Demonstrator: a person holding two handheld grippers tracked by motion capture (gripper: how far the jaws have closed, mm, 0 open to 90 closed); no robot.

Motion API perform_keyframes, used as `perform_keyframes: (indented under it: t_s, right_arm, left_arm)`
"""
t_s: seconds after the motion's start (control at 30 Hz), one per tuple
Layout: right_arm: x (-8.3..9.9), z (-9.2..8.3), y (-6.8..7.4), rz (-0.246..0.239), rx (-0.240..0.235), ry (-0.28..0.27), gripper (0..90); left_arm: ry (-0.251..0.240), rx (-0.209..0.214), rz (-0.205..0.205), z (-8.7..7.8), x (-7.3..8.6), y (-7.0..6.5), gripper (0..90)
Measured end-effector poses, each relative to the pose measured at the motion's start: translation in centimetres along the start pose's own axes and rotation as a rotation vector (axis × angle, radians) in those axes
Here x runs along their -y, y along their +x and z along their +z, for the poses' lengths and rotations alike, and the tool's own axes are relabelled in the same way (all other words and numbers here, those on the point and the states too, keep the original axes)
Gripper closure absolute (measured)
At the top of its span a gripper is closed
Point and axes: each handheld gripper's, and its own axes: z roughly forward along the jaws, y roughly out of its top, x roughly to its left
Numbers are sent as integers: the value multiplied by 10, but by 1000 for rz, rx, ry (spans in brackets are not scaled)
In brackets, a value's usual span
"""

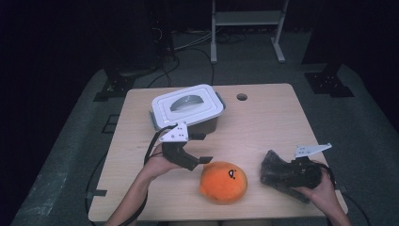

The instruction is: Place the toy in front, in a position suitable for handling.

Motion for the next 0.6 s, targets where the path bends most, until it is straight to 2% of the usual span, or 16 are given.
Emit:
perform_keyframes:
  t_s: [0.03,0.07,0.17,0.27,0.3,0.33,0.5,0.6]
  right_arm:
    - [0,0,0,-1,0,-1,400]
    - [0,0,0,-2,-1,-3,398]
    - [0,1,1,-1,-1,-2,396]
    - [1,1,1,-4,-2,5,397]
    - [1,1,1,-7,-3,4,397]
    - [1,1,1,-10,-6,1,396]
    - [0,2,2,-9,-15,9,387]
    - [0,3,3,-11,-19,15,384]
  left_arm:
    - [0,0,0,0,0,0,170]
    - [-5,-24,6,-5,-4,6,159]
    - [-13,-43,12,-11,-9,12,159]
    - [-15,-95,21,-21,-18,26,141]
    - [-15,-95,21,-21,-18,26,128]
    - [-21,-107,15,-24,-21,33,128]
    - [-27,-138,15,-27,-27,47,90]
    - [-16,-157,11,-29,-29,56,89]
